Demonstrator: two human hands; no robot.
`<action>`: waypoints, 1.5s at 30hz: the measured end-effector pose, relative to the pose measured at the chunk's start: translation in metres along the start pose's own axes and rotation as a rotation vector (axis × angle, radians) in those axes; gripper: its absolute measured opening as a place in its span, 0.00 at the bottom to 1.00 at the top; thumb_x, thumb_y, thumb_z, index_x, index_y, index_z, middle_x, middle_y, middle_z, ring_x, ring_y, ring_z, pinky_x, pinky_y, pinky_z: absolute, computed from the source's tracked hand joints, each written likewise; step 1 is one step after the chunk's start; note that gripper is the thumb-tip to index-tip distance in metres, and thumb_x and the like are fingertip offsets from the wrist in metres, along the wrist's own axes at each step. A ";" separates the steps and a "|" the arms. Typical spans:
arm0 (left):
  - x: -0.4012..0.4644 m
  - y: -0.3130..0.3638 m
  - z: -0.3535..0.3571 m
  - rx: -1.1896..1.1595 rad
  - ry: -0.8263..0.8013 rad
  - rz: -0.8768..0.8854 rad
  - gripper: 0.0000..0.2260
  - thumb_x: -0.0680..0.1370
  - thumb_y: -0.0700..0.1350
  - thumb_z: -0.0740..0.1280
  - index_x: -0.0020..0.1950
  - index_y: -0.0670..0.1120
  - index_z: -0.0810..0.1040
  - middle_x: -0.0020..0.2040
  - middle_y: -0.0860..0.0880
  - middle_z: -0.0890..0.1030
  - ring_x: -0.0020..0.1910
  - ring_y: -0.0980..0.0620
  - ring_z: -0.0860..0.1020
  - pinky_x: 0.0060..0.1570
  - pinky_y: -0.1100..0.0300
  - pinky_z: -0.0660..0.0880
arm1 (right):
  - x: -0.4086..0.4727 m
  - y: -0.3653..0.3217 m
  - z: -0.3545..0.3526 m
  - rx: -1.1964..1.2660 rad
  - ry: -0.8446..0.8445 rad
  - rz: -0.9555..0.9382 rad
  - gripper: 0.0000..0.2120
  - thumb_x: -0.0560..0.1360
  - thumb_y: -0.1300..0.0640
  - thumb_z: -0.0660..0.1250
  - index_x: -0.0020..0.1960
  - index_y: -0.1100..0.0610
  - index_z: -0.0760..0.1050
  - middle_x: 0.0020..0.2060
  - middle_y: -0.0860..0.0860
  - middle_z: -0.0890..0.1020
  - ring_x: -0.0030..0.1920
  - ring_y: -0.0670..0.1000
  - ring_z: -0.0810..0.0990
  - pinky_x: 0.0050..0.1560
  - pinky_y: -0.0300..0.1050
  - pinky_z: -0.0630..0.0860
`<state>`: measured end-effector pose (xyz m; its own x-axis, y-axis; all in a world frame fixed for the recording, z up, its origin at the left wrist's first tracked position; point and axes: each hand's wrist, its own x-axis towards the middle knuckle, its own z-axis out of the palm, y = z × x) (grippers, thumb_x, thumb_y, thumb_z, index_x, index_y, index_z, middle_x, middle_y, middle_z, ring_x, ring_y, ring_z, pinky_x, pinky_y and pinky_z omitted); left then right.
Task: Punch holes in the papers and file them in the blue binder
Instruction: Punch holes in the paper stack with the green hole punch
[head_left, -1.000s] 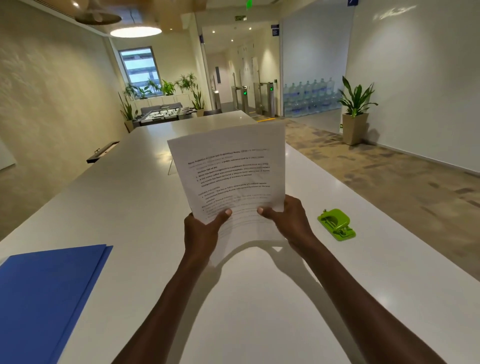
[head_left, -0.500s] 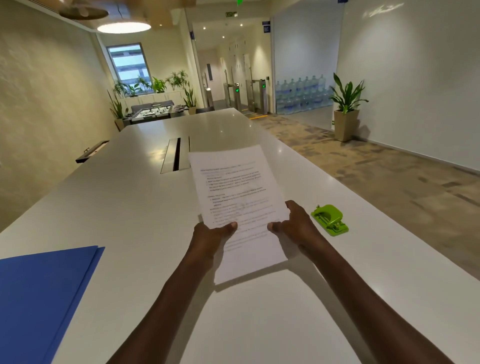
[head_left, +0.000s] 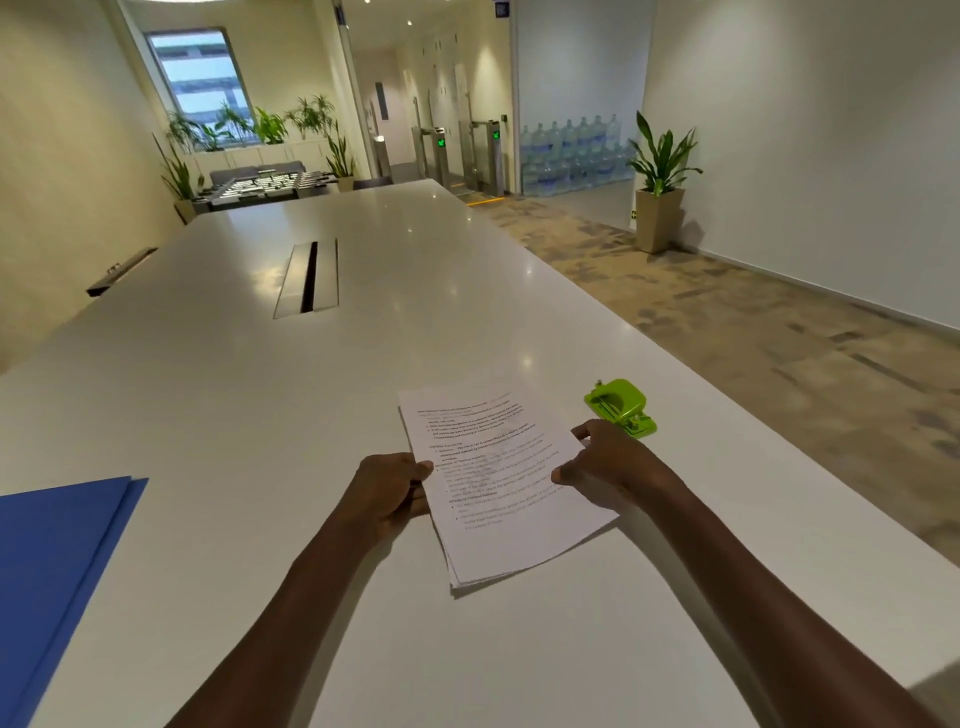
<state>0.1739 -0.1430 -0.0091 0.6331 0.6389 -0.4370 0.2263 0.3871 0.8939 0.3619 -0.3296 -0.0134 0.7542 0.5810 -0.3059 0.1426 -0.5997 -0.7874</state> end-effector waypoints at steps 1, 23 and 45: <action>0.002 0.000 0.001 0.004 0.011 -0.004 0.08 0.79 0.30 0.61 0.54 0.29 0.77 0.51 0.35 0.83 0.48 0.37 0.84 0.38 0.49 0.83 | 0.000 -0.001 -0.002 -0.047 0.021 -0.008 0.29 0.66 0.58 0.78 0.64 0.62 0.71 0.53 0.56 0.80 0.47 0.52 0.80 0.39 0.42 0.73; 0.024 -0.001 0.047 0.001 -0.020 -0.055 0.08 0.79 0.32 0.63 0.55 0.32 0.78 0.50 0.37 0.84 0.46 0.40 0.84 0.38 0.50 0.83 | 0.053 -0.002 -0.083 -0.368 0.429 -0.175 0.12 0.71 0.55 0.74 0.51 0.62 0.84 0.49 0.59 0.85 0.53 0.60 0.80 0.54 0.52 0.78; 0.018 -0.003 0.079 -0.063 -0.057 -0.008 0.06 0.80 0.33 0.62 0.51 0.34 0.78 0.48 0.39 0.85 0.40 0.43 0.85 0.37 0.51 0.83 | 0.064 0.001 -0.085 -0.369 0.396 -0.176 0.12 0.71 0.56 0.75 0.51 0.62 0.84 0.45 0.60 0.85 0.47 0.60 0.83 0.49 0.53 0.81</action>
<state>0.2431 -0.1849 -0.0117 0.6730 0.5973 -0.4363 0.1860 0.4343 0.8814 0.4647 -0.3395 0.0119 0.8715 0.4814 0.0934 0.4487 -0.7062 -0.5477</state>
